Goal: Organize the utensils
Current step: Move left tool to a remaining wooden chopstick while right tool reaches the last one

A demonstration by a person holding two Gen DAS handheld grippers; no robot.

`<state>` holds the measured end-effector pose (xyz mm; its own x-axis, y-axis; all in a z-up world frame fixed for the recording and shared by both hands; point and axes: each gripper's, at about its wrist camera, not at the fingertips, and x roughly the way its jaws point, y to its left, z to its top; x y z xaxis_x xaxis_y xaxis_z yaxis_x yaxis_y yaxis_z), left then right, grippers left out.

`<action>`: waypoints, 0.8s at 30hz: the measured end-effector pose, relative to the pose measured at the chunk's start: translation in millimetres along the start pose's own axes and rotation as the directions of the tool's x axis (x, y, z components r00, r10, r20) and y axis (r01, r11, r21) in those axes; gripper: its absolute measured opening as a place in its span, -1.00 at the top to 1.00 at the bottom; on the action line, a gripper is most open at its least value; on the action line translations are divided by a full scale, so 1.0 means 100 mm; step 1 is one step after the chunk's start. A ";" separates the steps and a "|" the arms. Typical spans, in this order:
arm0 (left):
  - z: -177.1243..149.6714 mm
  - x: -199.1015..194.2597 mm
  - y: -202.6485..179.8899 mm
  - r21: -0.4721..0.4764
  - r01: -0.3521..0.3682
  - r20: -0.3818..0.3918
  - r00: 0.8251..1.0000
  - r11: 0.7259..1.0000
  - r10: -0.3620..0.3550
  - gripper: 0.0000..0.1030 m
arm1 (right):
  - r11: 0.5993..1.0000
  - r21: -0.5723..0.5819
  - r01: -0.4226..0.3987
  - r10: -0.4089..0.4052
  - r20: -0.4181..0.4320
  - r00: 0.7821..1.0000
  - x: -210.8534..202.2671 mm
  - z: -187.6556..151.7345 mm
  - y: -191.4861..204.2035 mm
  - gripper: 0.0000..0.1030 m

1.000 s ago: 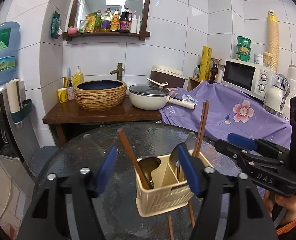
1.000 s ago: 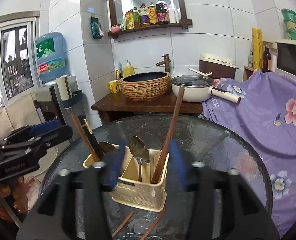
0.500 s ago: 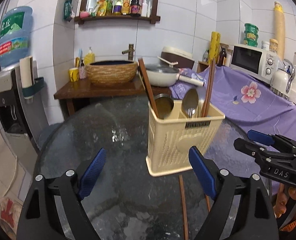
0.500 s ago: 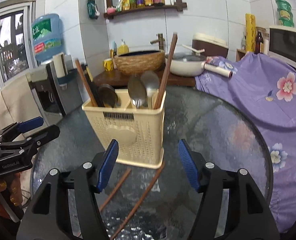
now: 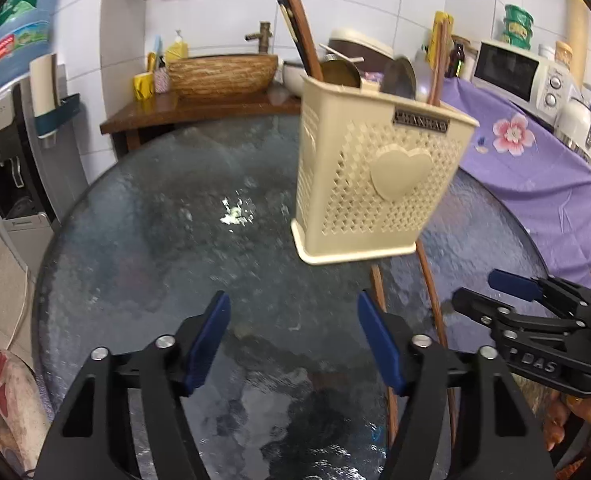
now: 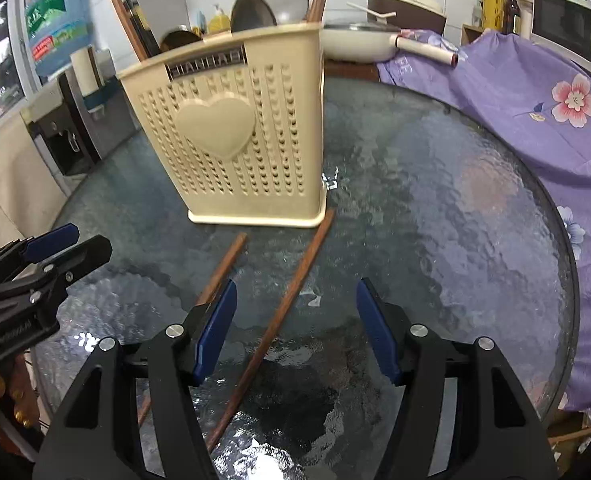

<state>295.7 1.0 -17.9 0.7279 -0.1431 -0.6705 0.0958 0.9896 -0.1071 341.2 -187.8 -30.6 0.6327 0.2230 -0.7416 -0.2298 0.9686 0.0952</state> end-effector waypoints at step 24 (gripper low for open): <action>-0.06 0.46 -0.53 0.101 0.080 -0.128 0.990 0.992 -0.067 -0.05 | 0.997 0.011 0.082 -0.081 -0.095 0.992 0.60 0.31 -0.07 0.32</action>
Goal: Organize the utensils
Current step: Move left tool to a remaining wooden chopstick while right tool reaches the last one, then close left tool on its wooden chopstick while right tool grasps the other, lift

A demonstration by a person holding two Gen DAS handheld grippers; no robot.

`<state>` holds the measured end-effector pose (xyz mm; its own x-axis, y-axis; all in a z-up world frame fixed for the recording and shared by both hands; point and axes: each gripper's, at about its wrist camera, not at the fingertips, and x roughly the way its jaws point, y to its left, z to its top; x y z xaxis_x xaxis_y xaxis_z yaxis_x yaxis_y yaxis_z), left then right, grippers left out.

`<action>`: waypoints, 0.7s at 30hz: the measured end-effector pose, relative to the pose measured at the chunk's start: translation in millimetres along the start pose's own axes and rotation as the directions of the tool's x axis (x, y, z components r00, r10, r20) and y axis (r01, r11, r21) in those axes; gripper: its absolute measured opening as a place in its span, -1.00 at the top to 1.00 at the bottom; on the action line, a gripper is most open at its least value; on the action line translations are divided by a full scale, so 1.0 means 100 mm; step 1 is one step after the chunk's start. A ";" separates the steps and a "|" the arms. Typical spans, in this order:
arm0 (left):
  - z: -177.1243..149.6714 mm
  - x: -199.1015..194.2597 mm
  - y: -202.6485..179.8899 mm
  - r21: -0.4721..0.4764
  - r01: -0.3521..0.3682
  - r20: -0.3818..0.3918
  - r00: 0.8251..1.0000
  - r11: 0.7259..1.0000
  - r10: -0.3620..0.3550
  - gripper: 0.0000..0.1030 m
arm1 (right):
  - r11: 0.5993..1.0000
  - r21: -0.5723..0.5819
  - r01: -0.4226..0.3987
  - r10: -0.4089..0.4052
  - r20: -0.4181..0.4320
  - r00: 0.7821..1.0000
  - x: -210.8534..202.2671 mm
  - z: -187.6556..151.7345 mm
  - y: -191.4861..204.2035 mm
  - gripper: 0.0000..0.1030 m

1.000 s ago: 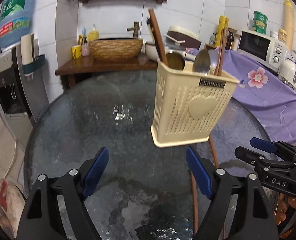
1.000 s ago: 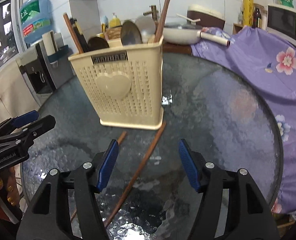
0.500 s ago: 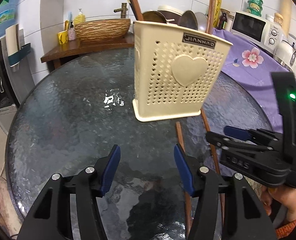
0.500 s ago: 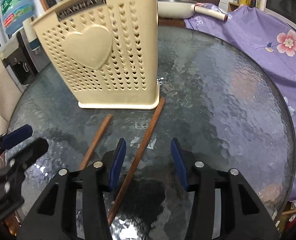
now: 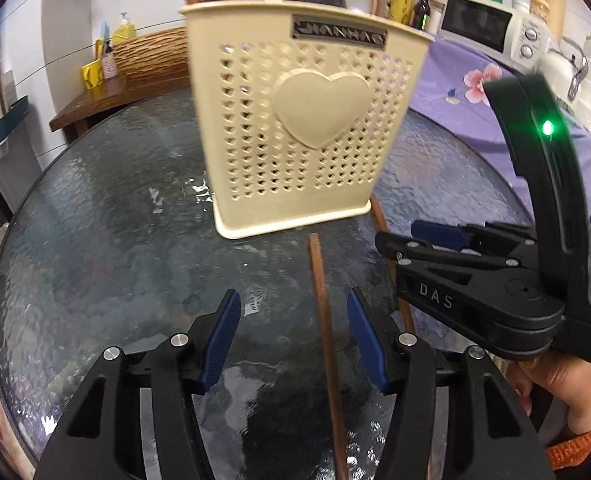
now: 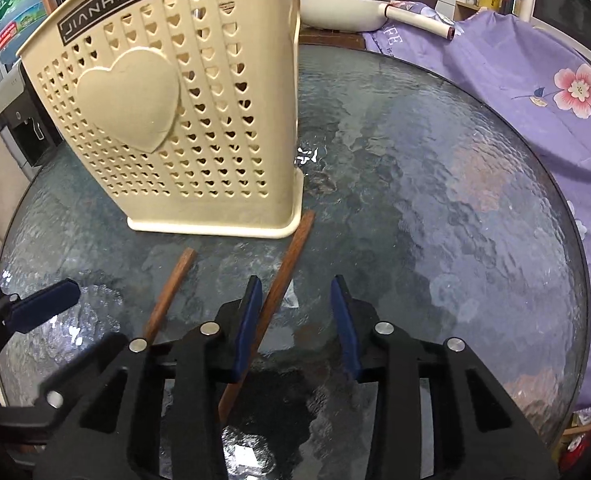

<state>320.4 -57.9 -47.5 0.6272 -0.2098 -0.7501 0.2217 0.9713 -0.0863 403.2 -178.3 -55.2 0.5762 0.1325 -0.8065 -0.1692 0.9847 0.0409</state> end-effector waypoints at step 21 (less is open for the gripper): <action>0.06 0.28 -0.13 0.066 0.005 -0.068 0.998 0.998 0.000 0.19 | 0.991 -0.059 -0.120 0.116 -0.060 0.991 0.03 0.04 -0.20 0.67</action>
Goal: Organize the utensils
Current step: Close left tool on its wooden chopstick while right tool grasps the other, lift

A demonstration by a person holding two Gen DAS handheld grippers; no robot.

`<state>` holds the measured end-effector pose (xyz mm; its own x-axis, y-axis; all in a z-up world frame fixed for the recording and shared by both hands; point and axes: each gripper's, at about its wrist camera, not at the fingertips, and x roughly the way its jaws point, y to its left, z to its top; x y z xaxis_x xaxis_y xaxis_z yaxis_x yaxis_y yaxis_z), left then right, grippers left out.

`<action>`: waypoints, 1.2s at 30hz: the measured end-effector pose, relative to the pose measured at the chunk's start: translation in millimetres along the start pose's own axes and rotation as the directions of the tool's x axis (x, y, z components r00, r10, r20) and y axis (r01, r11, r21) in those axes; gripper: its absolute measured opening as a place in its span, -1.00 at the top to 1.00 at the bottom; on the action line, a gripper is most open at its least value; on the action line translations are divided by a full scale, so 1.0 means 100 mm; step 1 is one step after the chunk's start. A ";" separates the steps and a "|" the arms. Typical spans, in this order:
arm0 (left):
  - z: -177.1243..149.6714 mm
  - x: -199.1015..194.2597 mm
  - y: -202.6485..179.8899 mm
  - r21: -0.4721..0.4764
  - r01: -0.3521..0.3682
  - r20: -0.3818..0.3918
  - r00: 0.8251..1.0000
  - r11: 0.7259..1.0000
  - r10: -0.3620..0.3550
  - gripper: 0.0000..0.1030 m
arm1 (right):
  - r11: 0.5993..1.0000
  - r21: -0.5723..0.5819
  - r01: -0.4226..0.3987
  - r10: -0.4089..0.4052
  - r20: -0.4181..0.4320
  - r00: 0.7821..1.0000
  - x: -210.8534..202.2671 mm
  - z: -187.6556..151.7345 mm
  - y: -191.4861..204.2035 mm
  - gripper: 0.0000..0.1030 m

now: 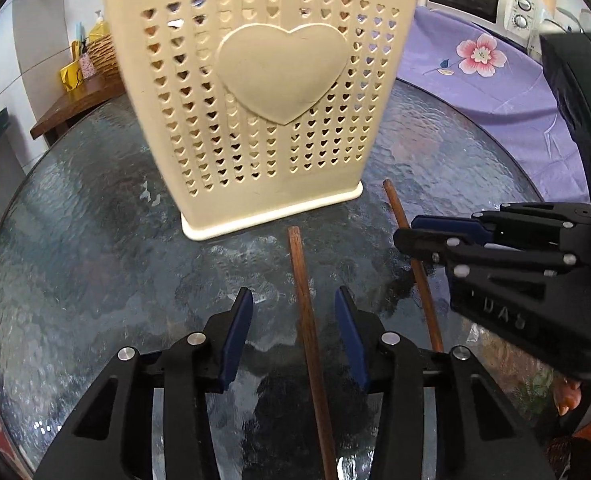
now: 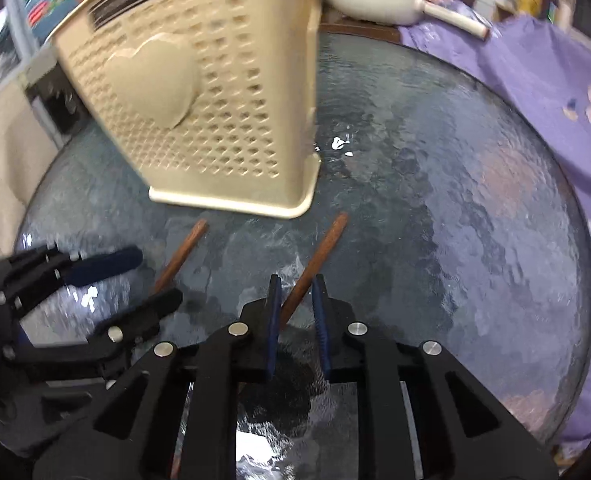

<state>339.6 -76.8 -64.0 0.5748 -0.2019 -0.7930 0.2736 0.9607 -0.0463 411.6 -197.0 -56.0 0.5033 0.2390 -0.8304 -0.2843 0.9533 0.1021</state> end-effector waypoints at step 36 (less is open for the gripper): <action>-0.01 -0.18 0.18 -0.040 0.003 0.035 0.999 0.999 -0.001 0.87 | 0.999 0.043 -0.025 0.022 0.056 0.998 -0.11 -0.16 0.12 0.85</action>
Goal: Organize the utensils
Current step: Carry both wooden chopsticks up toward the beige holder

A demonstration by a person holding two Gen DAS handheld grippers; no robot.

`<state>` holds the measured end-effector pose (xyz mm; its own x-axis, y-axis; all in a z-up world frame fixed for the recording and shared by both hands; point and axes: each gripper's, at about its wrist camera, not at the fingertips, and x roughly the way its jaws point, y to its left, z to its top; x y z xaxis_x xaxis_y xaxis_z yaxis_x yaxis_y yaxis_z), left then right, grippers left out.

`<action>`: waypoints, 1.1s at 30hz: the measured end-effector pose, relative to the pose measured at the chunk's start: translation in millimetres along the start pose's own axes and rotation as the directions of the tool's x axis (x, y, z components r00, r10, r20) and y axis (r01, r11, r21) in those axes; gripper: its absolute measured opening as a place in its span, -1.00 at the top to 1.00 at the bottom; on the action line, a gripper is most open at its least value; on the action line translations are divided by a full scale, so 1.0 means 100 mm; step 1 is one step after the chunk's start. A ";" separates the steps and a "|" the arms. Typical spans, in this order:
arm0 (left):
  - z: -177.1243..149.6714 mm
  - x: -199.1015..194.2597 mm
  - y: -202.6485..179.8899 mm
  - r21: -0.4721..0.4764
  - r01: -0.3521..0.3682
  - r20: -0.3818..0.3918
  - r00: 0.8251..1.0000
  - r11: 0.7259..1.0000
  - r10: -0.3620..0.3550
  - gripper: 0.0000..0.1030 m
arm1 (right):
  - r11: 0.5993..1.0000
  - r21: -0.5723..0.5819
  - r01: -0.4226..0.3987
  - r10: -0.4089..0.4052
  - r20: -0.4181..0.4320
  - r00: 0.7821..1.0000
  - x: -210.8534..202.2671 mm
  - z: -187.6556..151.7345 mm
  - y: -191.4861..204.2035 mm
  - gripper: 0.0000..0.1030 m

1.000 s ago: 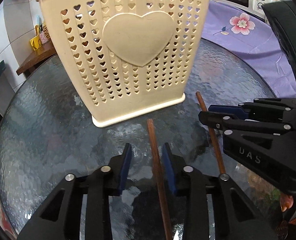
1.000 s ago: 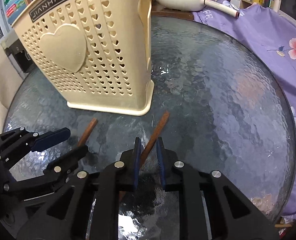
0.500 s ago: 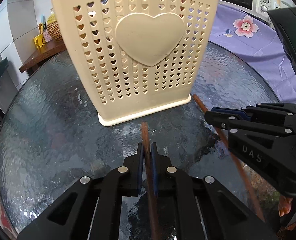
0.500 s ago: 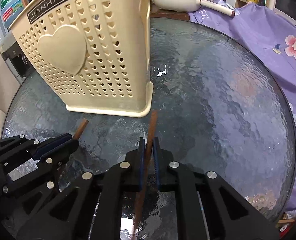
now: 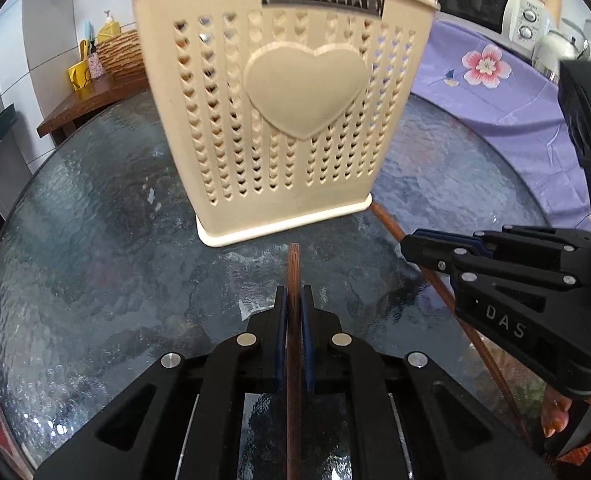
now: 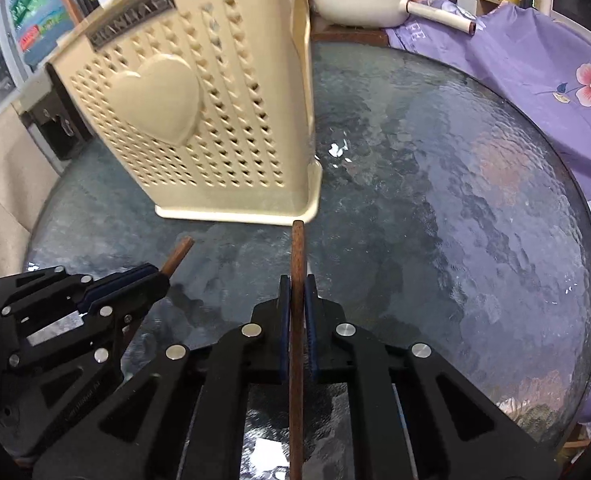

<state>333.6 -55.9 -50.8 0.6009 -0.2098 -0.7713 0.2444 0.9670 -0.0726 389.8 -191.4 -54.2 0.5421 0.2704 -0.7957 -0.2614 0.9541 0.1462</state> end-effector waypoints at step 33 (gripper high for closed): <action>0.30 -1.84 0.19 -0.007 0.150 0.366 0.921 0.989 -0.137 0.87 | 0.947 -0.136 -0.293 0.323 0.378 0.868 -1.99 0.07 -0.12 0.85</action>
<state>250.4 -2.8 108.9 0.7979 -0.3789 -0.4688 0.3268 0.9255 -0.1918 290.6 -255.6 106.3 0.6880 0.5911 -0.4210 -0.5144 0.8064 0.2917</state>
